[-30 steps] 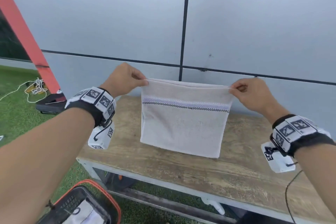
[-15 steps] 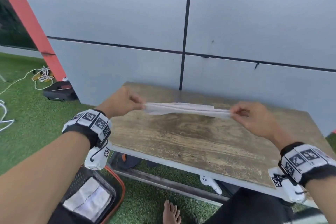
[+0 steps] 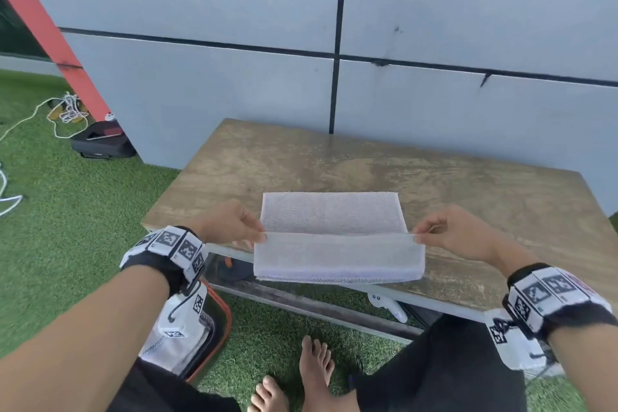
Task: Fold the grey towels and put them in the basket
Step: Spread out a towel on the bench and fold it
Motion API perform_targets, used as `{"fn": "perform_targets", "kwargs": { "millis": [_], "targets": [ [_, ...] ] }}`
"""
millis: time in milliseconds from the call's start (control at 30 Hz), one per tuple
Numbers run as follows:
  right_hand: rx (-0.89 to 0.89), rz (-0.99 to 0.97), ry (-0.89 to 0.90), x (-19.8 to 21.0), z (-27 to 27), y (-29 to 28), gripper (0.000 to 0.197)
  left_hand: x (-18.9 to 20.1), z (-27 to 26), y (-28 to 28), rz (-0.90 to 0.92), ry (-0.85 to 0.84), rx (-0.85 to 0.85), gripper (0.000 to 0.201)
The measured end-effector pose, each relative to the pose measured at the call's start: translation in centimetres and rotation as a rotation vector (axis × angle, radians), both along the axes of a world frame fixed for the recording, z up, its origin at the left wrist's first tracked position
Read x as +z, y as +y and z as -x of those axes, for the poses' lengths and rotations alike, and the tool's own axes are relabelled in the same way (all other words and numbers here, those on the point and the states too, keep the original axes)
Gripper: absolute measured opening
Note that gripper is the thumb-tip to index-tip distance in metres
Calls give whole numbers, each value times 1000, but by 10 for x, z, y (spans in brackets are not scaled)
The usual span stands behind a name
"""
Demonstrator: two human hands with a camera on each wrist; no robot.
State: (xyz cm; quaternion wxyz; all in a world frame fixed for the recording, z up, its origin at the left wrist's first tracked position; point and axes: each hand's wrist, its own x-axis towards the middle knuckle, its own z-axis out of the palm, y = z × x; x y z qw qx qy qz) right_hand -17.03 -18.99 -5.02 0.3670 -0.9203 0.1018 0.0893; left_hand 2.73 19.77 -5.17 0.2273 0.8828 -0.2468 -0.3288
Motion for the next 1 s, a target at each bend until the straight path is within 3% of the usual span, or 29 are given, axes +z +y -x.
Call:
{"fn": "perform_targets", "kwargs": {
  "millis": [133, 333, 633, 1000],
  "targets": [
    [-144, 10, -129, -3, -36, -2, 10, -3, -22, -19, 157, -182, 181, 11],
    [-279, 116, -205, -20, -94, -7, 5, -12, -49, -47, 151, -322, 260, 18],
    [-351, 219, -67, -52, -132, -11, 3, -41, -78, -63, 101, -335, 361, 8],
    [-282, 350, -14, -54, -137, -1, 12, -43, -82, -69, -8, -334, 300, 15]
  ]
}}
